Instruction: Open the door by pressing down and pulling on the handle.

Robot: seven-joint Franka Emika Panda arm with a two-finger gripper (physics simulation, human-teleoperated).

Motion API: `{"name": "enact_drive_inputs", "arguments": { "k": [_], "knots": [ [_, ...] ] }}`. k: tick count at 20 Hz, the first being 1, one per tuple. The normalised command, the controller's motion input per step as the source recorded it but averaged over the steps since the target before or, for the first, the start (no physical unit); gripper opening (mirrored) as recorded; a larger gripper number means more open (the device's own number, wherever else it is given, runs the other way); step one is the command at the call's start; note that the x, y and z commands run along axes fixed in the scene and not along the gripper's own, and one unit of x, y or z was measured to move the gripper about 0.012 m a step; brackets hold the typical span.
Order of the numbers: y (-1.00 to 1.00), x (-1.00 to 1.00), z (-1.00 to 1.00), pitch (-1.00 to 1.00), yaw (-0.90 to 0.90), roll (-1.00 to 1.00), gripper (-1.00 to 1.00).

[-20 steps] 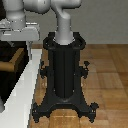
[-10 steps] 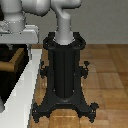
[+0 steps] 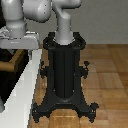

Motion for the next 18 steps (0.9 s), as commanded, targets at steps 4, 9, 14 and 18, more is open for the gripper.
{"name": "enact_drive_inputs", "arguments": {
  "k": [4,9,14,18],
  "knots": [
    [0.0,0.0,-0.5,0.0,0.0,0.0,1.0],
    [-0.2,0.0,-0.2,0.0,0.0,0.0,1.0],
    [0.0,0.0,0.0,0.0,0.0,0.0,-1.0],
    [0.0,0.0,0.0,0.0,0.0,0.0,-1.0]
  ]
}}
